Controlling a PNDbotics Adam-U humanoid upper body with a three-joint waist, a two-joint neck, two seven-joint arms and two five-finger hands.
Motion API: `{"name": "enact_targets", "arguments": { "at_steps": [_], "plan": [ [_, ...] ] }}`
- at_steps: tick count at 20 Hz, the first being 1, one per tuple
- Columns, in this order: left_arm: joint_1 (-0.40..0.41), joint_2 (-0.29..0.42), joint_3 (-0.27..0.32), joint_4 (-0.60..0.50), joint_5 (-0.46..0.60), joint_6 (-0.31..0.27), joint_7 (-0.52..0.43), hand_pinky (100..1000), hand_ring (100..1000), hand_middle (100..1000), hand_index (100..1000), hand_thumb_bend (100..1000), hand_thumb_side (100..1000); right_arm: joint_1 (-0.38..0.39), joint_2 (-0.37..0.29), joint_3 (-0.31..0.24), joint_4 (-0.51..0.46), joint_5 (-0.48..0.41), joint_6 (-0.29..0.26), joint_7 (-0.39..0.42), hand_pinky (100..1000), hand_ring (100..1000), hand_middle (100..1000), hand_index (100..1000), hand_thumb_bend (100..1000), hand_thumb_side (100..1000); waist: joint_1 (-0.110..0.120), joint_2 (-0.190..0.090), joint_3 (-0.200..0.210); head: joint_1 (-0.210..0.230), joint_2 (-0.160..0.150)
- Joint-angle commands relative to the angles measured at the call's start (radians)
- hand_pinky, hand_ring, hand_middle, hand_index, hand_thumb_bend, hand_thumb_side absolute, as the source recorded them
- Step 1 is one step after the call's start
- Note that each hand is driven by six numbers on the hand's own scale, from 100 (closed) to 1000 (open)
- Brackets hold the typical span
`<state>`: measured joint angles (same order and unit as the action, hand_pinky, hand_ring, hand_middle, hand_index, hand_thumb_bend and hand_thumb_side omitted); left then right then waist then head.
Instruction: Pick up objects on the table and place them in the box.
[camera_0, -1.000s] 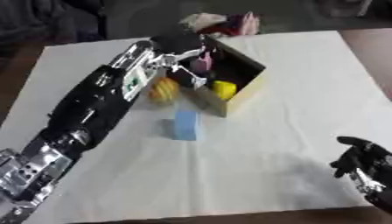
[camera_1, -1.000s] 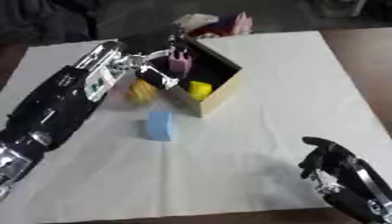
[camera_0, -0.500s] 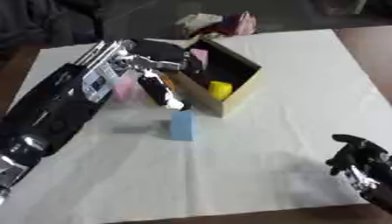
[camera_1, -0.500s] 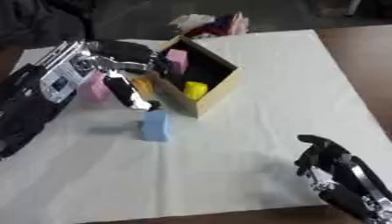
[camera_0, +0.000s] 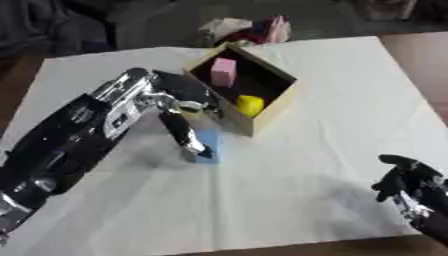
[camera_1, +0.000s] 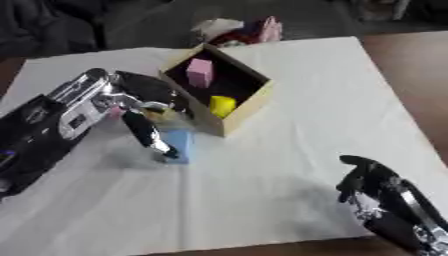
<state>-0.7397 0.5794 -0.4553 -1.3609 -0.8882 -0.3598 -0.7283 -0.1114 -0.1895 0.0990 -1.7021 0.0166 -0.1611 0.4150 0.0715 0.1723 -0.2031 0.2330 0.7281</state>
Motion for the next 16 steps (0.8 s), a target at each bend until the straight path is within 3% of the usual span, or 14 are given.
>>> {"name": "enact_targets", "arguments": {
  "at_steps": [1, 3, 4, 5, 7, 10, 13, 16],
  "plan": [
    [0.002, 0.014, -0.008, 0.009, -0.036, -0.029, -0.017, 813, 774, 810, 919, 618, 883, -0.010, -0.008, -0.007, -0.021, 0.004, -0.002, -0.004, 682, 469, 490, 839, 100, 368, -0.004, -0.012, 0.002, -0.005, -0.011],
    [0.015, 0.014, -0.008, 0.013, -0.050, -0.046, -0.035, 795, 744, 784, 903, 594, 777, -0.009, -0.009, -0.008, -0.020, 0.005, -0.002, -0.006, 682, 469, 490, 839, 100, 368, -0.004, -0.012, 0.004, -0.006, -0.012],
    [0.021, 0.014, -0.008, 0.014, -0.053, -0.051, -0.038, 755, 694, 741, 877, 575, 586, -0.009, -0.009, -0.008, -0.020, 0.006, -0.002, -0.006, 682, 469, 490, 839, 100, 366, -0.004, -0.012, 0.005, -0.008, -0.013],
    [0.025, 0.015, -0.007, 0.015, -0.054, -0.052, -0.038, 721, 655, 709, 861, 571, 498, -0.009, -0.010, -0.007, -0.020, 0.006, -0.002, -0.005, 682, 469, 490, 839, 100, 367, -0.004, -0.012, 0.005, -0.008, -0.014],
    [0.029, 0.015, -0.008, 0.017, -0.055, -0.053, -0.033, 663, 594, 650, 831, 529, 495, -0.009, -0.010, -0.007, -0.020, 0.007, -0.002, -0.005, 682, 468, 490, 839, 100, 366, -0.005, -0.012, 0.006, -0.009, -0.015],
    [0.028, 0.023, 0.002, -0.003, -0.049, -0.044, 0.003, 532, 459, 490, 700, 366, 433, -0.009, -0.010, -0.008, -0.020, 0.007, -0.002, -0.006, 682, 468, 490, 839, 100, 367, -0.006, -0.012, 0.006, -0.010, -0.016],
    [0.010, 0.049, 0.033, -0.051, 0.004, -0.013, 0.051, 502, 423, 451, 661, 284, 392, -0.008, -0.010, -0.008, -0.019, 0.008, -0.002, -0.007, 682, 468, 490, 839, 100, 368, -0.006, -0.013, 0.007, -0.010, -0.014],
    [-0.046, 0.072, 0.086, -0.087, 0.053, 0.043, 0.096, 492, 410, 437, 654, 256, 363, -0.005, -0.012, -0.008, -0.018, 0.008, -0.001, -0.008, 682, 468, 490, 839, 100, 370, -0.006, -0.015, 0.009, -0.010, -0.011]
  ]
}}
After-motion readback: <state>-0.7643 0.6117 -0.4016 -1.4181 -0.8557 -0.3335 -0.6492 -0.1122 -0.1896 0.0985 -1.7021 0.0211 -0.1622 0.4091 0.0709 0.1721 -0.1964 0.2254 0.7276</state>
